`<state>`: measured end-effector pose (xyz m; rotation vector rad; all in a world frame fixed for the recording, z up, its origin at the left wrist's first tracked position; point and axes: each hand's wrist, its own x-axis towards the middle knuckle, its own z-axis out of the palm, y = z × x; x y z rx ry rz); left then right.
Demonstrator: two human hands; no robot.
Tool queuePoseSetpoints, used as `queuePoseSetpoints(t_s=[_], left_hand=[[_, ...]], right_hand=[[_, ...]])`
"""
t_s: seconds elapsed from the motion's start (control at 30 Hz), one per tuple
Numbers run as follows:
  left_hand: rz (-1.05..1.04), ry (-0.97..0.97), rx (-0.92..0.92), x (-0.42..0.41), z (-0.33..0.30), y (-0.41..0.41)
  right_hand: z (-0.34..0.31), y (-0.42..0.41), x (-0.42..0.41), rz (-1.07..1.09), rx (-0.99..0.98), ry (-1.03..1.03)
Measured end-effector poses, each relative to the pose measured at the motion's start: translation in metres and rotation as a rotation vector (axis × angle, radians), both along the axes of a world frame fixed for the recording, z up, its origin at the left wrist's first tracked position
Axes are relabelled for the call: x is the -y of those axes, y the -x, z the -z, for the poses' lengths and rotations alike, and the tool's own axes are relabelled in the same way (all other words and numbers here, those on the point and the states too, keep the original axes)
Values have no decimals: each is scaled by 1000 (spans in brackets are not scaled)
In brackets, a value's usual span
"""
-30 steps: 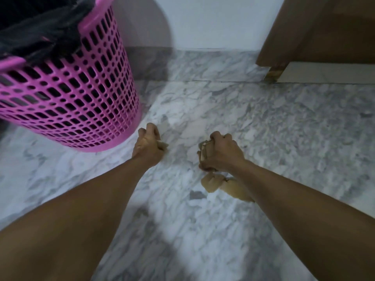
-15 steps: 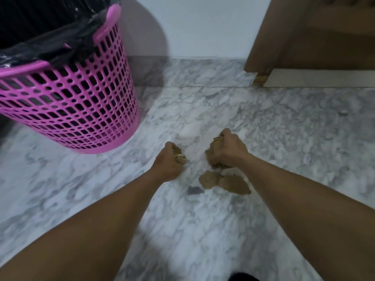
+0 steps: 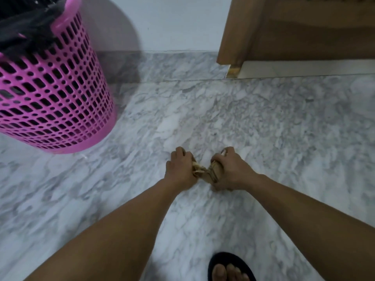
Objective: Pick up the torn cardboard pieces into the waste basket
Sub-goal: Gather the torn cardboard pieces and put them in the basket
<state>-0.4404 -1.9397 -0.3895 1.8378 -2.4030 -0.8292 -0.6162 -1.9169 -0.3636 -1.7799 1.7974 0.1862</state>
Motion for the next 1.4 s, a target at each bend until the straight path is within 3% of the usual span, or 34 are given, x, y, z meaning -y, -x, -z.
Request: queuePoseSetpoints(t_s=[0.4, 0.53, 0.63, 0.8, 1.03, 1.13, 1.4], left_hand=[[-47, -91, -98, -9, -30, -4], [-108, -313, -201, 5, -37, -19], [-195, -451, -321, 19, -54, -36], [-242, -488, -420, 42, -140, -90], [-148, -292, -338, 55, -278, -162], [-214, -170, -432, 59, -323, -205], [-428, -209, -526, 113, -348, -307]], right_hand=[[-5, -20, -22, 131, 16, 64], [-15, -6, -15, 176, 65, -9], [-40, 7, 0, 239, 111, -16], [-136, -16, 38, 265, 235, 63], [-271, -118, 83, 157, 166, 267], [-317, -170, 93, 138, 272, 285], [-347, -284, 172, 123, 447, 217]])
